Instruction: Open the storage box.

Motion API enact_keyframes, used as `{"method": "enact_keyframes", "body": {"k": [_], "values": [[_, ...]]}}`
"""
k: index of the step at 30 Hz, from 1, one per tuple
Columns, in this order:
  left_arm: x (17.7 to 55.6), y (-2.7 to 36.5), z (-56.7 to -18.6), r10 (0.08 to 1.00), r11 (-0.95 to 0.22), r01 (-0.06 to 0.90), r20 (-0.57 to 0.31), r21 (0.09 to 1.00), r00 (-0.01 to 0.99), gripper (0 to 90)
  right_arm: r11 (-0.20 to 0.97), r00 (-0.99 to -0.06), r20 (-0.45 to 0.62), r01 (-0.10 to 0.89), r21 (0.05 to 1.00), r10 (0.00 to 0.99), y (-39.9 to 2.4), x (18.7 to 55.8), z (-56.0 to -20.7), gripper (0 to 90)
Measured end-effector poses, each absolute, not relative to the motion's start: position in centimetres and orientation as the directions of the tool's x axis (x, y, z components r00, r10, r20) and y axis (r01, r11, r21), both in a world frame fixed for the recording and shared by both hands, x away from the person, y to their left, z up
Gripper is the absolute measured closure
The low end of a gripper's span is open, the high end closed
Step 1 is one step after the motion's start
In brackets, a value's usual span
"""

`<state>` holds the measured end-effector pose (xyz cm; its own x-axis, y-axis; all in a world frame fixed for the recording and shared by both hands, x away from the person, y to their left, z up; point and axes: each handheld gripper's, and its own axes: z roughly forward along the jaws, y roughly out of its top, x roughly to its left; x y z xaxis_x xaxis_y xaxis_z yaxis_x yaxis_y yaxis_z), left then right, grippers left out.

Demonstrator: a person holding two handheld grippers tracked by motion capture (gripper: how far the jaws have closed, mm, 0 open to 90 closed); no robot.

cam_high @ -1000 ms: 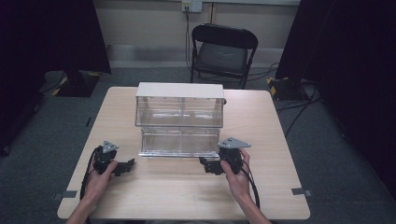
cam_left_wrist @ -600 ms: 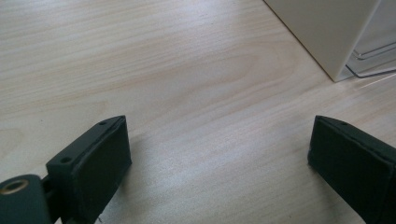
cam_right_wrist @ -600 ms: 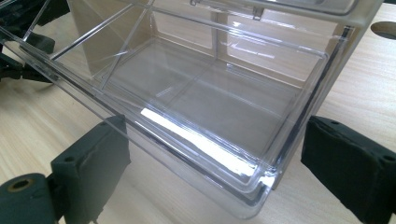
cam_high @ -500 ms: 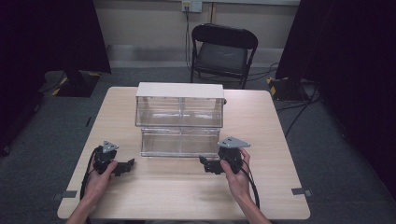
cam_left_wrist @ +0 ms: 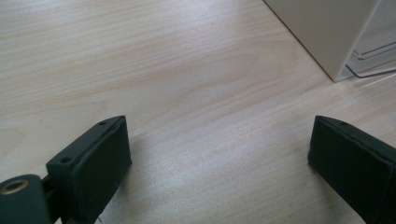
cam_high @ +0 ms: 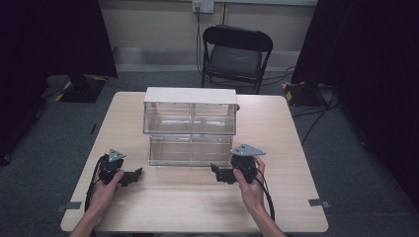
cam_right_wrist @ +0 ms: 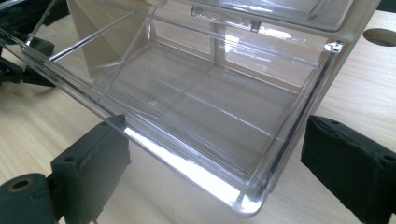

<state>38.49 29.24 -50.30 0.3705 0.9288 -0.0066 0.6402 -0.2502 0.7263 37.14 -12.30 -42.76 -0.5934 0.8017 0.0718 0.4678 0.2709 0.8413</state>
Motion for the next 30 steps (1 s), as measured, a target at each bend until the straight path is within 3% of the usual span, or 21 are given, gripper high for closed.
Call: {"method": "enact_keyframes", "body": {"k": [30], "values": [[38.49, 29.24, -50.3, 0.929, -0.25, 0.64, -0.007, 0.727, 0.37, 5.3, 0.261, -0.607, 0.075, 0.446, 0.856, 0.791, -12.3, 37.68, -41.86, 9.3]]}}
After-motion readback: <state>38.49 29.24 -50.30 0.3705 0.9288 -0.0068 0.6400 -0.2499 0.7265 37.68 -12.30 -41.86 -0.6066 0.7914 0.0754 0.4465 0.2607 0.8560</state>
